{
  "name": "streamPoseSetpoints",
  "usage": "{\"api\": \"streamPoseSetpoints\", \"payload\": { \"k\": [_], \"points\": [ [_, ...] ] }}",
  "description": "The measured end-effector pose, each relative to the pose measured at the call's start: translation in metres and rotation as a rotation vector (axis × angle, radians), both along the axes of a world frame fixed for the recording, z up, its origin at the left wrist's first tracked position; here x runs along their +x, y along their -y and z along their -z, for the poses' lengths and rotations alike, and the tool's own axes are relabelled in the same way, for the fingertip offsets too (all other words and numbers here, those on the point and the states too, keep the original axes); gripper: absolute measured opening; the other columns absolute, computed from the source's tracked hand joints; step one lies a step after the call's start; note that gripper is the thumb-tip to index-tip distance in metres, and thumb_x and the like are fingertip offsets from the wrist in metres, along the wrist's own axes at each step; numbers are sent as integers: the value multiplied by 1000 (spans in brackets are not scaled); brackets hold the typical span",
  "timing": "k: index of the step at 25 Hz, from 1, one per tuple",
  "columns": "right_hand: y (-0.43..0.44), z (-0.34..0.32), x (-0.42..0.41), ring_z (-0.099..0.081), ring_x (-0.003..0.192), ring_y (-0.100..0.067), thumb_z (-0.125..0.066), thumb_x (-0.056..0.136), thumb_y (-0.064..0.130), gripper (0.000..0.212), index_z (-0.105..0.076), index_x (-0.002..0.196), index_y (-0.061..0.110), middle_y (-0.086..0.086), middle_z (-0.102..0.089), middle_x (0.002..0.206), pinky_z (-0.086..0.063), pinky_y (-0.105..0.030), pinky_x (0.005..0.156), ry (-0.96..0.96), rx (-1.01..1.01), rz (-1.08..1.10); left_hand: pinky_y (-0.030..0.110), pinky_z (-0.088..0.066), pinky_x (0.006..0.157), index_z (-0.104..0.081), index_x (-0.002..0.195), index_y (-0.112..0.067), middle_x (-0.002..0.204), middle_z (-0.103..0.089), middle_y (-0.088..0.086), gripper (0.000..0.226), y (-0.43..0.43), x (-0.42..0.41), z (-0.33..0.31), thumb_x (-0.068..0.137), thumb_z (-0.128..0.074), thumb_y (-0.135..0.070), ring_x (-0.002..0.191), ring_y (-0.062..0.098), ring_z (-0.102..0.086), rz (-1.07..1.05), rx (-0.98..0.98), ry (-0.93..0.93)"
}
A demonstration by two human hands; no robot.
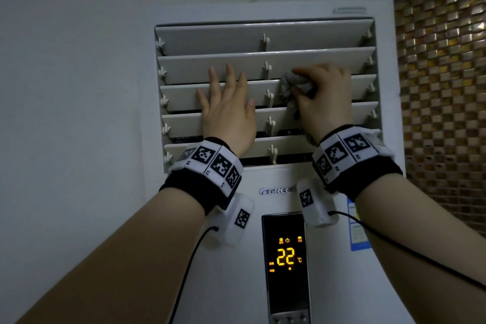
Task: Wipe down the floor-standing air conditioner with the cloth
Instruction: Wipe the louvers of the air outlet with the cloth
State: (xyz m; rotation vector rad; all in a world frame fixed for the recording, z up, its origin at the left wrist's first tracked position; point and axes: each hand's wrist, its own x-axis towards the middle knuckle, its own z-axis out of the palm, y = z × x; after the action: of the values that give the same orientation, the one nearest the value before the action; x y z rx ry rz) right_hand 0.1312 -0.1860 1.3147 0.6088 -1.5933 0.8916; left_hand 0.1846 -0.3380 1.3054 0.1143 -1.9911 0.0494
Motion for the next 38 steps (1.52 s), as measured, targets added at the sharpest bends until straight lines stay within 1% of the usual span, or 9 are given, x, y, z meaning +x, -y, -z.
{"api": "streamPoseSetpoints", "payload": {
  "k": [9, 13, 18, 22, 25, 27, 31, 35, 38],
  "points": [
    [-2, -3, -10, -41, 115, -26, -60, 85, 12, 32, -65, 115, 21, -4, -59, 117, -26, -19, 89, 20, -57, -31, 52, 10, 113, -13, 151, -16, 160, 4, 3, 54, -3, -5, 2, 101, -29, -26, 145, 30, 13, -25, -4, -22],
    [5, -7, -5, -41, 115, -26, -58, 82, 7, 36, -65, 114, 22, -2, -60, 117, -27, -20, 90, -25, 108, -53, 51, 11, 113, -13, 151, -16, 160, 4, 3, 54, -10, -7, 2, 101, -29, -24, 145, 29, 14, 1, 17, -26],
    [-1, -4, -6, -39, 117, -25, -57, 85, 12, 33, -63, 115, 24, 1, -59, 119, -34, -29, 96, 61, -63, -43, 51, 11, 113, -14, 151, -17, 160, 4, 2, 53, -14, -8, 2, 101, -30, -23, 145, 29, 14, 5, 45, -40],
    [5, -1, -6, -41, 114, -26, -55, 83, 7, 39, -62, 118, 21, -2, -60, 118, -26, -19, 90, -19, 73, -86, 50, 12, 112, -14, 151, -17, 160, 3, 0, 52, -23, -12, 3, 101, -28, -20, 145, 29, 14, 40, 38, -38],
    [-12, -3, -13, -40, 116, -25, -58, 84, 10, 35, -63, 117, 22, -1, -60, 118, -22, -14, 84, 25, -7, -84, 50, 11, 113, -16, 151, -17, 160, 1, -1, 52, -22, -12, 2, 101, -29, -19, 145, 28, 13, 53, 43, -43],
    [-11, -2, -13, -39, 117, -24, -59, 86, 14, 33, -63, 117, 23, 1, -60, 119, -22, -15, 86, 49, -34, -78, 51, 11, 113, -16, 151, -17, 160, 1, -1, 52, -24, -14, 2, 101, -30, -20, 145, 29, 13, 46, 50, -43],
    [-6, -3, -10, -41, 117, -26, -58, 85, 9, 37, -62, 119, 21, -1, -60, 121, -25, -18, 93, -40, 163, -94, 52, 12, 112, -13, 152, -19, 160, 2, -1, 55, -30, -18, 2, 100, -31, -20, 145, 29, 15, 42, 59, -46],
    [-26, -3, -17, -39, 118, -27, -58, 85, 13, 34, -63, 118, 21, -2, -59, 122, -27, -24, 95, 48, -18, -56, 51, 12, 112, -14, 152, -20, 160, -1, -3, 54, -29, -17, 3, 100, -31, -18, 145, 27, 13, 67, 80, -63],
    [-20, -1, -16, -39, 117, -27, -56, 85, 10, 36, -62, 119, 20, -3, -59, 122, -26, -21, 92, 3, 52, -73, 52, 12, 112, -11, 152, -21, 160, 1, -3, 55, -35, -21, 4, 101, -31, -21, 145, 27, 15, 53, 87, -63]
  ]
}}
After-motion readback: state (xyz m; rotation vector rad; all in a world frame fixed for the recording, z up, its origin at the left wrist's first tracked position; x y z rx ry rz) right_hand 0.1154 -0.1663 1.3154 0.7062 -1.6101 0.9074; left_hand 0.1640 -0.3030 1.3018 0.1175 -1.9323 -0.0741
